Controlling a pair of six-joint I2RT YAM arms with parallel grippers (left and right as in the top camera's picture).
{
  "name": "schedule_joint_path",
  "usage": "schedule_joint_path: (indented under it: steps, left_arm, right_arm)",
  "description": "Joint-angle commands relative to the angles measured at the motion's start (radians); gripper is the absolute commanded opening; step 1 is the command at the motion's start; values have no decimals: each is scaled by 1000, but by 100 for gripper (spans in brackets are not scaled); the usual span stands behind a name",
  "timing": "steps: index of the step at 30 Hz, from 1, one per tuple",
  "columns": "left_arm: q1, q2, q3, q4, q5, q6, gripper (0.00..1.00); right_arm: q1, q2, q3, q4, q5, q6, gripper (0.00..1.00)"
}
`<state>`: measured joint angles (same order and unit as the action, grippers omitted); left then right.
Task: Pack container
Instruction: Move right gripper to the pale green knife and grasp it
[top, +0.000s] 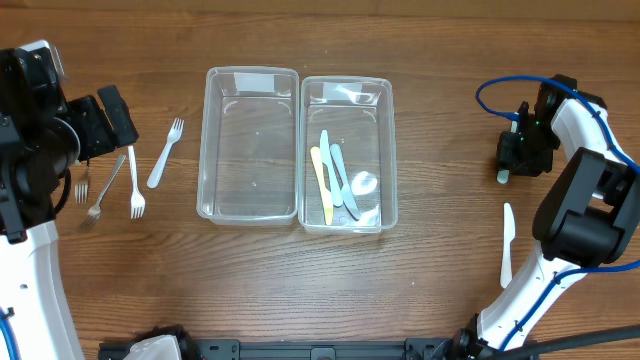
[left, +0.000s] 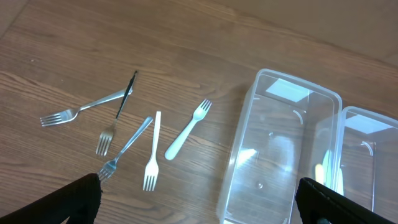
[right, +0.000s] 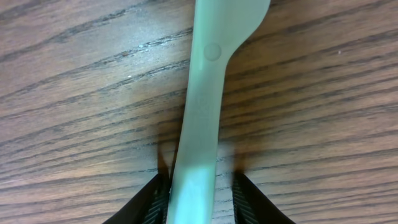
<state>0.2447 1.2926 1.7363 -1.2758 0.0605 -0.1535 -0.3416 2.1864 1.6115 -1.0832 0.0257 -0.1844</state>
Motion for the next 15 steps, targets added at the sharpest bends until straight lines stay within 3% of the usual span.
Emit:
schedule_joint_path:
  steps: [1, 9, 15]
  left_arm:
    - [7, 2, 14, 0, 16, 19, 100]
    - [7, 2, 14, 1, 15, 19, 100]
    - [7, 1, 14, 1, 15, 19, 100]
  right_arm:
    - [-1, 49, -17, 6, -28, -3, 29]
    - [-1, 46, -12, -3, -28, 2, 15]
    - [-1, 6, 24, -45, -31, 25, 15]
